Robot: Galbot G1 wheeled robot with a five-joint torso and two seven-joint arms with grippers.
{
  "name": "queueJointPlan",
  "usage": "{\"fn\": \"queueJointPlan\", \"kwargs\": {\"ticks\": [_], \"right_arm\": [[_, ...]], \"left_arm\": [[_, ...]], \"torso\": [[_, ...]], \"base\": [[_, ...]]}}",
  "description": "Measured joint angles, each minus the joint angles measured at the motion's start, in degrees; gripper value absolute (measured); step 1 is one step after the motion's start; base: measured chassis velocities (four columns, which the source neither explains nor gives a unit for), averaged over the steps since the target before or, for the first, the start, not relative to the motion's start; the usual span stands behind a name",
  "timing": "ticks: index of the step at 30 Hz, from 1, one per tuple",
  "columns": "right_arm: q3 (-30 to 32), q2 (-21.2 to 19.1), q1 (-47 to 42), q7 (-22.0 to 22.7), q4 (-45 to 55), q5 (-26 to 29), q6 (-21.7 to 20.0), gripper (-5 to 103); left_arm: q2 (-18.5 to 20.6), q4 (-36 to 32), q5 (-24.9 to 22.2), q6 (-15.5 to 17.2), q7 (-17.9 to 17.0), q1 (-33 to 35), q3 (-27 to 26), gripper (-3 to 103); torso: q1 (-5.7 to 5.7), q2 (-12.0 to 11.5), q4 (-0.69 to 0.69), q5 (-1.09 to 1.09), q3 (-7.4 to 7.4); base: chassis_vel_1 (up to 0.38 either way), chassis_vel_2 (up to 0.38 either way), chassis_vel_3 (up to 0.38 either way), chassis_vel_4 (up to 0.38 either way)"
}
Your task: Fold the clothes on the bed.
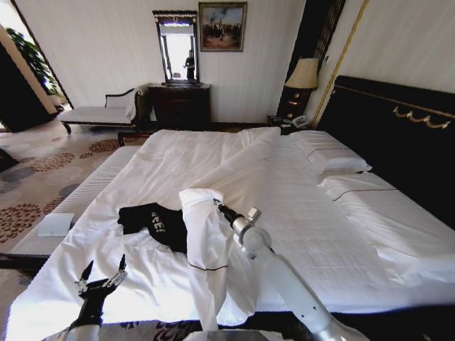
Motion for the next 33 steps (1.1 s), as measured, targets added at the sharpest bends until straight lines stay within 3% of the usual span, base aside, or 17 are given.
{"fn": "queueJointPlan", "kwargs": {"ticks": [4,6,9,16,20,28,33], "right_arm": [[10.12,-1.74,-10.56,1.12,8.38,-1.55,0.12,3],[11.81,-1.55,-12.32,1.84,9.52,-1.62,0.22,3],[19.74,0.92,-19.65,5.33,13.06,-4.57,0.34,3],[29.31,5.12,-27.94,11.36,16.69,-9.44,0.25,3],[37.27,7.47,-34.51,14.33,20.22,-10.97,2.60,3],[45.22,9.46,-39.51,18.54,23.32,-10.83,4.92,3],[46.94,10.51,-40.85,24.47,24.78,-13.06,5.26,3]], "left_arm": [[0.19,0.21,-0.31,-0.22,0.01,-0.38,0.46,100],[0.23,0.22,-0.33,-0.21,0.00,-0.44,0.53,100],[0.67,0.01,-0.33,-0.21,0.00,-0.68,0.82,100],[2.14,0.18,-0.67,-0.22,0.00,-0.95,1.26,100],[2.41,1.29,-0.24,-0.40,0.05,-1.97,2.69,100],[2.92,2.33,0.40,-1.13,0.17,-2.49,3.53,100],[3.69,2.47,-1.01,-1.37,0.19,-2.43,2.77,100]], "torso": [[0.00,0.01,-0.02,0.00,0.00],[0.00,0.01,-0.02,0.00,0.00],[-0.01,0.01,-0.01,-0.01,-0.01],[-0.01,0.02,-0.01,0.00,-0.01],[-0.01,0.02,-0.02,-0.02,-0.01],[-0.01,0.01,-0.01,-0.02,0.00],[-0.01,0.01,0.01,-0.01,0.00]], "base": [[0.000,0.000,0.000,0.000],[0.000,0.000,0.000,0.000],[0.000,0.000,0.000,0.000],[0.000,0.000,0.000,0.000],[0.000,0.000,0.000,0.000],[0.000,0.000,0.000,0.000],[0.000,0.000,0.000,0.000]]}}
